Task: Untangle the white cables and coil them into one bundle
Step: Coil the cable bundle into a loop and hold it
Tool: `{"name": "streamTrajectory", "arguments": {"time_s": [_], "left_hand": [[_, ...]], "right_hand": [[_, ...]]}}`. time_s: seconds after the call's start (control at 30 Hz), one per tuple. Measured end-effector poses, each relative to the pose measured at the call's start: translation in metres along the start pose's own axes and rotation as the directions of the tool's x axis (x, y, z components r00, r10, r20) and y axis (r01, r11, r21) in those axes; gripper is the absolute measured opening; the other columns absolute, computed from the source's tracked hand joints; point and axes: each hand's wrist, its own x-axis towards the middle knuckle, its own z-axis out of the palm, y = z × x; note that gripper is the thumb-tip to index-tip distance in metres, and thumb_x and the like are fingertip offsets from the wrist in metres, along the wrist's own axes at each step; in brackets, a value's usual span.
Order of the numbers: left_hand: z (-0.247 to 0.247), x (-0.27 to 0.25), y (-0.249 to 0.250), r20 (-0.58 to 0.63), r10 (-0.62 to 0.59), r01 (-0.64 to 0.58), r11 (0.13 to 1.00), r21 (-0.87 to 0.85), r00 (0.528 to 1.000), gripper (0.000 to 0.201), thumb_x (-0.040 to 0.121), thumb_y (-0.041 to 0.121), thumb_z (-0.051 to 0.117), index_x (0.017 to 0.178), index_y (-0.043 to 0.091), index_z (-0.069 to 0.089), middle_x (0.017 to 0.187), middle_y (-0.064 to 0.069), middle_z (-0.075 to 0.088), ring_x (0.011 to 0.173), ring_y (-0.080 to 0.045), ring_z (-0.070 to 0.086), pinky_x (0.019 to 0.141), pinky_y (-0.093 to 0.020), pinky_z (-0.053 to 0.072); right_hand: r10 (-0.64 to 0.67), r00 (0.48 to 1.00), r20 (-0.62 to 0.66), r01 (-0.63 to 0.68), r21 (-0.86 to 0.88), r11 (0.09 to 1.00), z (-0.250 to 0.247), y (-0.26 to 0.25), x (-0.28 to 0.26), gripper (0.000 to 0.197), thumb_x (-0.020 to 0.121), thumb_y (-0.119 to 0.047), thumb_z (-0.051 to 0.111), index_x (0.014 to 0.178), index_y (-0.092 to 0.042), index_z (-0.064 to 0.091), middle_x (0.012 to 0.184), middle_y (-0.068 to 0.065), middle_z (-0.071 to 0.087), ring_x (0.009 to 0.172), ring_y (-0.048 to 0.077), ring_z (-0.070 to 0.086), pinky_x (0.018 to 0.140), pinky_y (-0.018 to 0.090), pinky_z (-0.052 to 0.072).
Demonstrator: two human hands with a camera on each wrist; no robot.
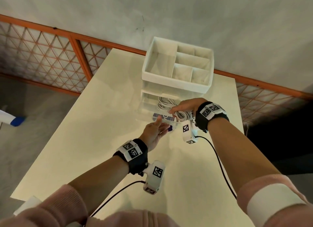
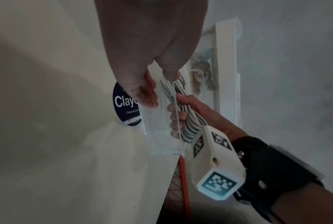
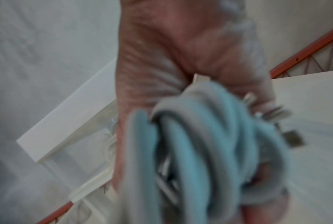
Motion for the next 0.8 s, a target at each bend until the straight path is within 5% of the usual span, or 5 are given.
{"name": "streamTrajectory", "arguments": {"time_s": [0.2, 0.3, 0.47, 0.63, 0.8], "left_hand": [[-0.001, -0.002, -0.002, 0.005, 0.009, -0.009, 1.000, -0.006, 1.000, 0.033, 0.095, 0.033, 0.046, 0.101, 0.002, 0.056, 0.088, -0.008, 0.063, 0.083, -0.013, 0.062, 0.085, -0.025, 0.049], [-0.001, -0.002, -0.002, 0.003, 0.006, -0.006, 1.000, -0.009, 1.000, 0.031, 0.095, 0.033, 0.046, 0.098, 0.004, 0.057, 0.089, -0.008, 0.064, 0.084, -0.013, 0.062, 0.085, -0.025, 0.049], [-0.002, -0.004, 0.000, -0.007, 0.001, -0.001, 1.000, -0.013, 1.000, 0.031, 0.095, 0.033, 0.047, 0.095, 0.004, 0.056, 0.086, -0.009, 0.064, 0.080, -0.012, 0.063, 0.083, -0.023, 0.051], [0.001, -0.005, 0.001, -0.021, -0.008, 0.007, 1.000, -0.029, 1.000, 0.030, 0.096, 0.032, 0.045, 0.092, 0.004, 0.056, 0.083, -0.009, 0.063, 0.073, -0.011, 0.063, 0.070, -0.018, 0.054], [0.003, -0.006, 0.003, -0.026, -0.017, 0.017, 1.000, -0.020, 1.000, 0.032, 0.096, 0.032, 0.044, 0.092, 0.004, 0.057, 0.084, -0.009, 0.063, 0.075, -0.012, 0.062, 0.073, -0.019, 0.052]], "right_hand": [[-0.056, 0.981, -0.188, 0.078, 0.114, 0.990, 0.016, 0.008, 0.011, 0.051, 0.066, -0.063, 0.066, 0.092, -0.019, 0.064, 0.103, 0.007, 0.063, 0.104, 0.030, 0.061, 0.090, 0.038, 0.046], [-0.107, 0.962, -0.251, 0.142, 0.124, 0.982, 0.018, 0.007, 0.011, 0.042, 0.085, -0.042, 0.063, 0.115, -0.013, 0.061, 0.110, 0.010, 0.064, 0.100, 0.027, 0.059, 0.083, 0.029, 0.041], [-0.115, 0.895, -0.432, 0.176, 0.104, 0.979, 0.035, 0.005, 0.020, 0.040, 0.089, -0.033, 0.059, 0.119, -0.005, 0.059, 0.116, 0.017, 0.065, 0.108, 0.032, 0.061, 0.078, 0.026, 0.041], [-0.049, 0.871, -0.488, 0.040, -0.030, 0.999, 0.044, 0.001, 0.023, 0.064, 0.092, -0.051, 0.047, 0.132, -0.001, 0.044, 0.135, 0.020, 0.051, 0.125, 0.034, 0.047, 0.101, 0.037, 0.037], [-0.039, 0.811, -0.583, -0.083, -0.181, 0.980, 0.056, 0.005, 0.031, 0.087, 0.089, -0.064, 0.037, 0.148, -0.004, 0.015, 0.156, 0.018, 0.021, 0.144, 0.035, 0.018, 0.118, 0.047, 0.012]]}}
